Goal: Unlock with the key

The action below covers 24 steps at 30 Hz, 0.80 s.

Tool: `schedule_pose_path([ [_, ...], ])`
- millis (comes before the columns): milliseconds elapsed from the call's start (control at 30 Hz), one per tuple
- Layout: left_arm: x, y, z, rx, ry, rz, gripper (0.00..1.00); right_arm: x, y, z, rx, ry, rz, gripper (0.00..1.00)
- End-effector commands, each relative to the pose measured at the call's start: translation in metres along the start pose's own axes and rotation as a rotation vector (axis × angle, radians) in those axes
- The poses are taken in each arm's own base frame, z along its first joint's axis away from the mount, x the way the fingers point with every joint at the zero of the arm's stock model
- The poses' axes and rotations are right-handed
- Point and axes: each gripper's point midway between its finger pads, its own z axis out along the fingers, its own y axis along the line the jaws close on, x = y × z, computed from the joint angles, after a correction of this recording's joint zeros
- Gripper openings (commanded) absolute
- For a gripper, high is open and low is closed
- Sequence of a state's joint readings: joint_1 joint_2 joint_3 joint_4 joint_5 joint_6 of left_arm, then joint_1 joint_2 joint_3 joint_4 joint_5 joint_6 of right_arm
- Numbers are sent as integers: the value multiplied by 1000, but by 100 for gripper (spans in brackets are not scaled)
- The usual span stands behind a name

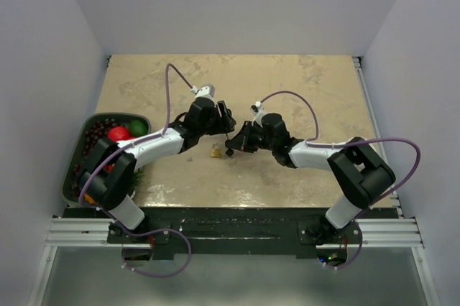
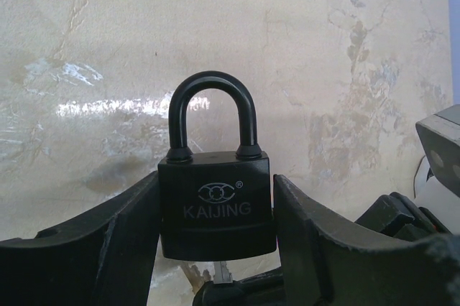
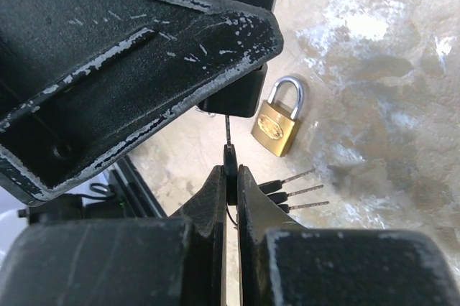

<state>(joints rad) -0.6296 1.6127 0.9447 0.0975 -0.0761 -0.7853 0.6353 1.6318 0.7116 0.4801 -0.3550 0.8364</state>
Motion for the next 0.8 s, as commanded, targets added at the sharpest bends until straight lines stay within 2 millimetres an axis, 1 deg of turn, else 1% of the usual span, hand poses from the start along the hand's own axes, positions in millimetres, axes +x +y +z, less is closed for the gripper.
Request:
schedule_pose_path([
  [0,-35,-44,-20,143,-130,9,0,-30,5,2,-35,-107,32,0],
  [267,-29,-47,-22,134,-143,45,0,-48,15,0,-56,-173,16,0],
  [300,-28,-48,-22,132,-143,49,0,-50,11,0,-33,-184,11,0],
  [400,-29,-47,-23,116,-156,62,0,-57,12,-5,-11,-213,-6,0],
  [433,-29,-47,-24,111,-161,66,0,-60,9,-5,5,-228,-6,0],
  [533,-26,-50,-25,116,-161,69,0,-64,8,-8,20,-251,-20,0],
  [767,-21,-56,-28,129,-159,77,0,-75,14,-10,3,-298,-51,0],
])
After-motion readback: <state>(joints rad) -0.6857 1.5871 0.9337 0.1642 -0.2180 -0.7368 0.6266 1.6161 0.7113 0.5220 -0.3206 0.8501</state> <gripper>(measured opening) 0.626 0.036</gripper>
